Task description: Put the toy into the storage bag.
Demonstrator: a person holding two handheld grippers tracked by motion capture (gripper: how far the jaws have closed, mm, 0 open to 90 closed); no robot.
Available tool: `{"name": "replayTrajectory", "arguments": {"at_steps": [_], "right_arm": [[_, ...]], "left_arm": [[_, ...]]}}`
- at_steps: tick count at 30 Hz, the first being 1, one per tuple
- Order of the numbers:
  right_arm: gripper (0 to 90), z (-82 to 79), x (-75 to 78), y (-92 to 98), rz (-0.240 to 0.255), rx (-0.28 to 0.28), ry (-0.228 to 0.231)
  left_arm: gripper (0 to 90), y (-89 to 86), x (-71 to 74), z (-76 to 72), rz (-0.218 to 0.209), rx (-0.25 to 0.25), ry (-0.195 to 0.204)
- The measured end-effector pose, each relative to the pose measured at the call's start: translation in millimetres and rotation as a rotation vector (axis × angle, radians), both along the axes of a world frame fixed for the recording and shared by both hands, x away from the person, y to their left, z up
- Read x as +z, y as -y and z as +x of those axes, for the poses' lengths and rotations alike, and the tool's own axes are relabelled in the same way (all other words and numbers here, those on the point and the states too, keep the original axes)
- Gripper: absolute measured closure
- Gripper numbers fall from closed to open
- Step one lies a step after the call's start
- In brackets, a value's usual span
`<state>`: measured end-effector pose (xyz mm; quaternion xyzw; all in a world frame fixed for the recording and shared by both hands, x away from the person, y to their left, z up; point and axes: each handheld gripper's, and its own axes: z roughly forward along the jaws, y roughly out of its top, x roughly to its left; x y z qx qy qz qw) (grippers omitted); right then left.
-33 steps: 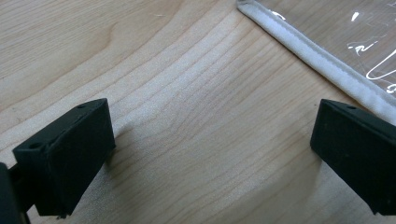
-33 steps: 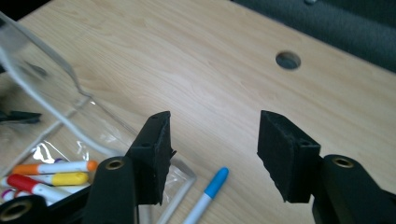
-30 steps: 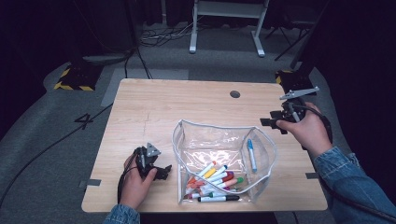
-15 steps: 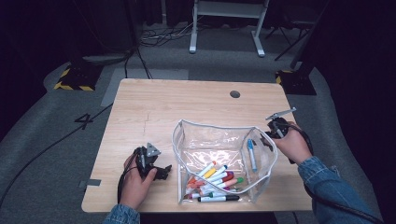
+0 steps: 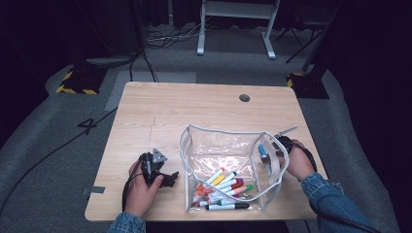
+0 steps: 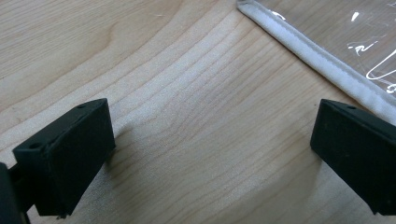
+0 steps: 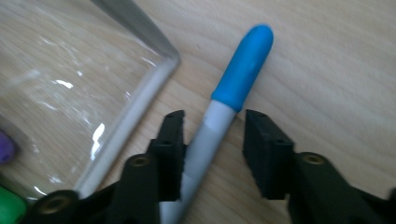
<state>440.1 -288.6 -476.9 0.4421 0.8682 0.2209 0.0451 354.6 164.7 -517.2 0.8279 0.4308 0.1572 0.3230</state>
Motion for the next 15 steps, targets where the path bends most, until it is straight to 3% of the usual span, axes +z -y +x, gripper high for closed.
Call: {"name": "replayTrajectory", "arguments": {"at_steps": [2, 11, 13, 15], "right_arm": [[76.0, -0.3, 0.8, 2.1, -0.028, -0.018, -0.003], [77.3, -0.2, 1.1, 4.8, -0.036, -0.061, 0.001], [77.4, 0.2, 1.7, 6.2, -0.024, -0.072, -0.002], [77.4, 1.0, 7.7, 10.3, 0.021, -0.099, 0.012]], "left_arm": [[0.0, 0.0, 0.0, 0.0, 0.0, 0.0, 0.0], [0.1, 0.0, 0.0, 0.0, 0.0, 0.0, 0.0], [0.0, 0.0, 0.0, 0.0, 0.0, 0.0, 0.0], [0.0, 0.0, 0.0, 0.0, 0.0, 0.0, 0.0]]}}
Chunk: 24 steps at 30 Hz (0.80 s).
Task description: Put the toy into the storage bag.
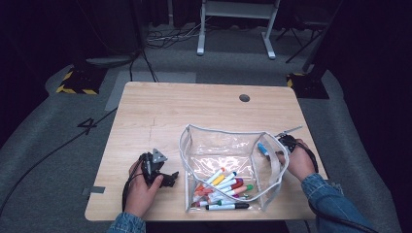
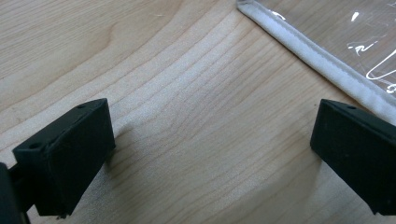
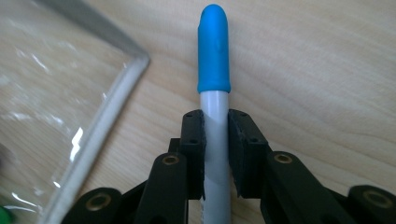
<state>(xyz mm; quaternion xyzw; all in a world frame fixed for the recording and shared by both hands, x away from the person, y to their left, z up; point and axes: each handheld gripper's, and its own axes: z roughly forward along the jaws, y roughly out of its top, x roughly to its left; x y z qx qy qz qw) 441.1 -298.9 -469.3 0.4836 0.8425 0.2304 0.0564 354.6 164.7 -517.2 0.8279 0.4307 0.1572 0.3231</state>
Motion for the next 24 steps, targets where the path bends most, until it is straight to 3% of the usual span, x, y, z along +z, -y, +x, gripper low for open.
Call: {"name": "replayTrajectory", "arguments": {"at_steps": [9, 24], "right_arm": [[77.4, 2.4, 47.9, 16.6, 0.071, -0.017, 0.051], [77.4, -15.8, 137.1, 3.2, 0.099, 0.086, 0.145]], "left_arm": [[0.1, 0.0, 0.0, 0.0, 0.0, 0.0, 0.0], [0.0, 0.6, 0.2, 0.9, 0.003, -0.005, -0.004]]}}
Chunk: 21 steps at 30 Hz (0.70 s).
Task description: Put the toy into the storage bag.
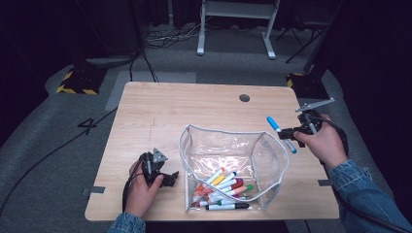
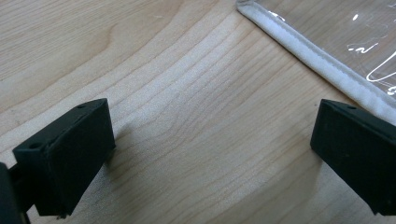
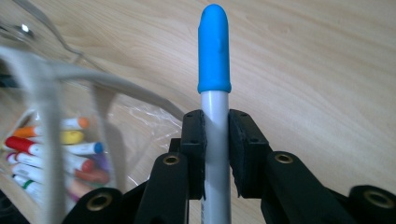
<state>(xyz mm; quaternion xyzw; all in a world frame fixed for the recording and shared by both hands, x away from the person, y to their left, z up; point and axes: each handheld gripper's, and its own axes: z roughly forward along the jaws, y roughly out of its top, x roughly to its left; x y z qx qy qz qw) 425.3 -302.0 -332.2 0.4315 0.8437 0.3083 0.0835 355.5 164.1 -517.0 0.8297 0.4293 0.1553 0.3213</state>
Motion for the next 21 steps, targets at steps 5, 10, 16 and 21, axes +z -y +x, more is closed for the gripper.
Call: {"name": "replayTrajectory", "arguments": {"at_steps": [5, 10, 16, 21], "right_arm": [[77.4, -8.9, 21.5, -10.4, -0.003, 0.048, 0.029], [77.4, -20.7, 43.3, -26.1, -0.012, 0.11, 0.06], [77.4, -37.2, 64.7, -50.0, -0.031, 0.196, 0.087], [77.4, -50.9, 72.9, -72.1, -0.037, 0.273, 0.086]], "left_arm": [[0.0, 0.2, 0.0, -0.2, -0.001, 0.002, 0.0], [0.0, 0.0, 0.0, 0.0, 0.0, 0.0, 0.0], [0.0, 0.1, -0.1, -0.1, -0.001, 0.0, 0.0], [0.0, 0.1, 0.0, -0.1, -0.001, 0.002, 0.0]]}}
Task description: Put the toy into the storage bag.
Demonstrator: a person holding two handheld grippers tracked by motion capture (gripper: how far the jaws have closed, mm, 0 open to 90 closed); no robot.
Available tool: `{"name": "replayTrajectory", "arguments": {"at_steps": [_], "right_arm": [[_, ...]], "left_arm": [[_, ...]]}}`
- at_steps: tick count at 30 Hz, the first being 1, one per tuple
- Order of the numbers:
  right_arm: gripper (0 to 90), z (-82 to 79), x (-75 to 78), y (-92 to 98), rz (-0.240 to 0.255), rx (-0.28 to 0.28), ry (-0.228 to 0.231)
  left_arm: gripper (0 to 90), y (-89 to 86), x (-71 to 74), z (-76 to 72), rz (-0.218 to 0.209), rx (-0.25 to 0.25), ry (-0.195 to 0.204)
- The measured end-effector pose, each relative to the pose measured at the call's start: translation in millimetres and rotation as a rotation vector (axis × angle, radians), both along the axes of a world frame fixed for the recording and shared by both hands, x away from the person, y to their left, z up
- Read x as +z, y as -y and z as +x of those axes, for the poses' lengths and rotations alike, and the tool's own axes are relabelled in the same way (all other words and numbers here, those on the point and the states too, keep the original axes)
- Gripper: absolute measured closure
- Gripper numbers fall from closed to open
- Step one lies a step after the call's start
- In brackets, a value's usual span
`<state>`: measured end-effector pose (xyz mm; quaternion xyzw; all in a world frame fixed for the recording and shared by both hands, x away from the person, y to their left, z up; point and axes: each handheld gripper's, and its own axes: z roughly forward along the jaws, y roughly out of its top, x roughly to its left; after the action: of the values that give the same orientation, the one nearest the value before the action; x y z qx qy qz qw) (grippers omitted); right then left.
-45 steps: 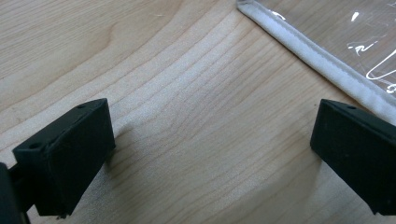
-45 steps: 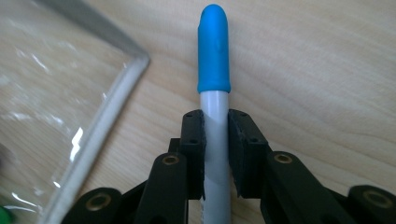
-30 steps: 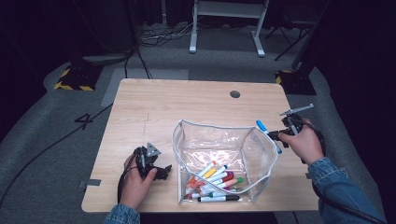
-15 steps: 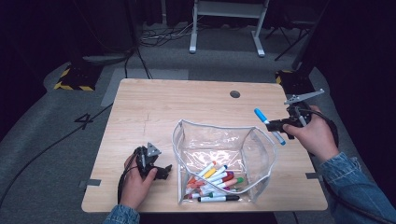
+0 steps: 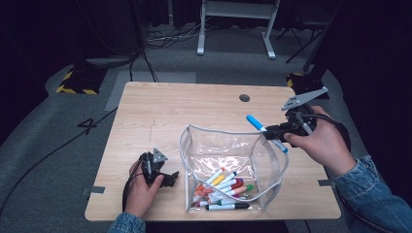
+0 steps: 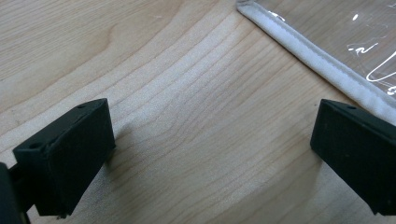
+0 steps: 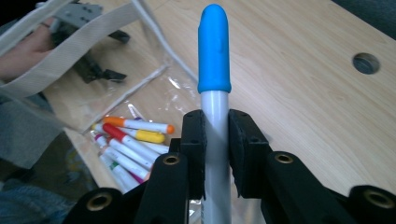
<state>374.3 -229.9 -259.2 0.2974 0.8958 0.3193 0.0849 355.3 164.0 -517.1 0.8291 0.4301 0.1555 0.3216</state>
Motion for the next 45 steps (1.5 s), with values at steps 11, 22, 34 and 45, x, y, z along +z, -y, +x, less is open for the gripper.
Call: {"name": "replayTrajectory", "arguments": {"at_steps": [11, 22, 34, 45], "right_arm": [[77.3, -21.0, -16.1, -52.7, -0.052, 0.199, -0.04], [77.3, -35.0, -58.0, -97.4, -0.162, 0.353, -0.119], [77.3, -33.6, -97.5, -123.9, -0.323, 0.436, -0.184], [77.3, -32.0, -127.3, -138.0, -0.405, 0.514, -0.249]], "left_arm": [[0.0, -0.1, 0.1, 0.0, 0.001, 0.0, 0.0], [0.0, 0.0, 0.1, 0.0, 0.001, 0.0, 0.0], [0.0, 0.0, 0.1, 0.0, 0.001, 0.001, 0.001], [0.0, 0.0, 0.0, 0.0, 0.0, 0.0, 0.0]]}}
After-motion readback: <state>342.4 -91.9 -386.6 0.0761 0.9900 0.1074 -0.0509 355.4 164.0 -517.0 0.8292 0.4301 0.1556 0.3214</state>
